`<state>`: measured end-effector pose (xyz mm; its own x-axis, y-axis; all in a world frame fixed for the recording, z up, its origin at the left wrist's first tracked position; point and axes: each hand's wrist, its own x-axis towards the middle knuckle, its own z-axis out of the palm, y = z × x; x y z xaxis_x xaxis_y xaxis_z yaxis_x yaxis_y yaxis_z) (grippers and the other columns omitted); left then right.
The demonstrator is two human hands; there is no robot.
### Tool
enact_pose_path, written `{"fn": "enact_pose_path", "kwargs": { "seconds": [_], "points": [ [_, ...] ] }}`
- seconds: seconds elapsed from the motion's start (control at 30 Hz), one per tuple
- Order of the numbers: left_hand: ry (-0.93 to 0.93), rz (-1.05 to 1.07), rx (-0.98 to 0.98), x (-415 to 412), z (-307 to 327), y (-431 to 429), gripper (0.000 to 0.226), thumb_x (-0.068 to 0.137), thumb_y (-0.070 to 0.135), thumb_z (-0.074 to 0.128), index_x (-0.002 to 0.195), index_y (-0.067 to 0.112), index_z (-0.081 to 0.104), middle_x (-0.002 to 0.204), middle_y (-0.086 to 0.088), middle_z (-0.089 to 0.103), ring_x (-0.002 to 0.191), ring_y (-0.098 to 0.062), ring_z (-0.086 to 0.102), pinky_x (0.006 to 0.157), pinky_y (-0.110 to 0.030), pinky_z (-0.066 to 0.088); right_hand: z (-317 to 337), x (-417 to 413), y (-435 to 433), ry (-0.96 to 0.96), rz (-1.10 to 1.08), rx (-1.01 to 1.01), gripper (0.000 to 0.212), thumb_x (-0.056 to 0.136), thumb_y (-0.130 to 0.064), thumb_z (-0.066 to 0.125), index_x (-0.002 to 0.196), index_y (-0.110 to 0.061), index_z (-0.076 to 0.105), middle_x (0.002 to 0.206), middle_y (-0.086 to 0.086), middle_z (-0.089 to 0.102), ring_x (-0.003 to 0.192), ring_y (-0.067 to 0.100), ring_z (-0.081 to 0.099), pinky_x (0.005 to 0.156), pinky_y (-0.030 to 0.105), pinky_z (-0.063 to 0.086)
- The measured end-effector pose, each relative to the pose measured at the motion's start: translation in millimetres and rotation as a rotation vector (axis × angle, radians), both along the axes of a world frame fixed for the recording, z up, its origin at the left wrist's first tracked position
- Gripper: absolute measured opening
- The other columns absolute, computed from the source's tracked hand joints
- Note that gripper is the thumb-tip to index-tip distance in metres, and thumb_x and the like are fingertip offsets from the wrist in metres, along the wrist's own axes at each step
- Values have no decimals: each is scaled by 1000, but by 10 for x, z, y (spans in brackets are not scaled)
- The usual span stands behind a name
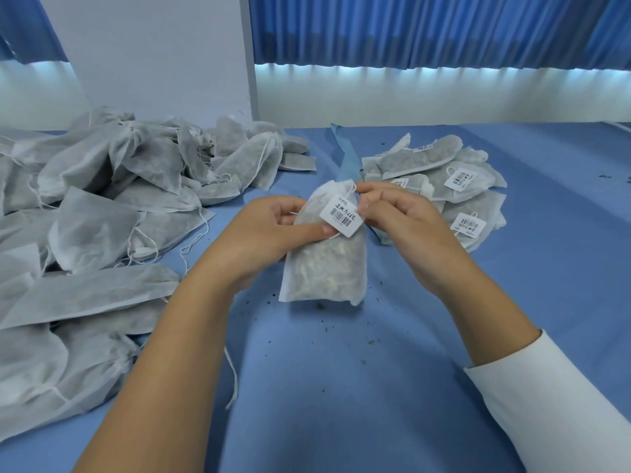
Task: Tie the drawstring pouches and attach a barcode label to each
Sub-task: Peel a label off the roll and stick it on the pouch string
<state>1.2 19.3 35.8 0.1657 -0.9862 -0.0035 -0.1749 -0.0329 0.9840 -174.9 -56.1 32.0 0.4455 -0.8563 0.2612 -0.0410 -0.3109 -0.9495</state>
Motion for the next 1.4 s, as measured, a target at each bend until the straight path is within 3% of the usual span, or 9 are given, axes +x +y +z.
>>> {"fn": "enact_pose_path", "kwargs": {
  "seconds": [0.3, 0.5, 0.63, 0.73, 0.87, 1.0, 1.17, 1.3, 1.4],
  "points": [
    [-31, -84, 22, -3, 22, 30, 33, 79, 17, 80, 110, 16, 72, 92, -3, 78, 85, -14, 75, 72, -23, 60, -59, -6, -13, 145, -50, -110, 15, 83, -24, 75, 71, -26, 67, 118, -12, 58, 102, -14, 53, 82, 4, 41],
    [-57, -46, 30, -72, 37, 37, 37, 76, 42, 77, 103, 17, 74, 94, -5, 77, 86, -15, 74, 81, -35, 59, -66, -5, 17, 136, -66, -150, 15, 82, -22, 76, 76, -17, 64, 108, -1, 64, 107, 4, 59, 87, 22, 50],
    [-69, 95, 11, -140, 27, -1, 21, 92, 33, 67, 93, 13, 74, 91, -11, 75, 80, -19, 65, 86, -49, 55, -97, 30, 23, 106, -103, -143, 17, 79, -21, 79, 84, -19, 63, 99, -4, 68, 96, 7, 64, 85, 22, 49],
    [24, 138, -16, -152, 29, -13, 16, 93, 24, 66, 88, 11, 72, 85, -6, 71, 79, -18, 63, 76, -36, 53, -95, 49, 9, 20, -95, -6, 30, 79, -21, 80, 99, -21, 59, 99, -3, 71, 82, 10, 68, 76, 23, 53],
    [192, 110, -17, -138, 29, -18, 10, 92, 22, 66, 87, 16, 72, 87, -4, 72, 78, -16, 65, 73, -28, 54, -63, 11, -6, -74, 70, 249, 14, 87, -24, 72, 98, -17, 70, 88, 1, 75, 75, 11, 69, 67, 27, 55],
    [307, 59, 4, -126, 36, -33, 9, 91, 24, 68, 86, 18, 73, 84, 2, 74, 74, -11, 68, 66, -21, 54, -67, 6, -24, -231, 185, 456, 22, 92, -18, 64, 109, -6, 70, 109, 15, 70, 100, 24, 66, 86, 35, 53],
    [287, 63, -5, -132, 13, -42, 11, 91, 26, 68, 88, 18, 75, 89, 0, 75, 79, -12, 68, 67, -22, 54, -62, 16, -12, -223, 168, 457, 24, 92, -16, 62, 110, -3, 69, 111, 17, 69, 101, 26, 63, 89, 39, 50],
    [290, 117, -21, -163, 11, -48, 11, 91, 25, 68, 84, 19, 75, 86, -1, 75, 76, -12, 68, 69, -25, 56, -56, 37, 28, -130, 129, 347, 11, 90, -16, 65, 98, -13, 72, 88, 3, 72, 79, 15, 65, 70, 29, 53],
    [326, 167, -46, -175, -3, -67, 11, 92, 23, 68, 88, 15, 74, 84, -1, 76, 72, -11, 70, 66, -24, 58, -41, 32, 40, -92, 83, 277, 20, 88, -19, 69, 108, -18, 64, 87, -2, 74, 75, 11, 68, 66, 27, 54]
  ]
}}
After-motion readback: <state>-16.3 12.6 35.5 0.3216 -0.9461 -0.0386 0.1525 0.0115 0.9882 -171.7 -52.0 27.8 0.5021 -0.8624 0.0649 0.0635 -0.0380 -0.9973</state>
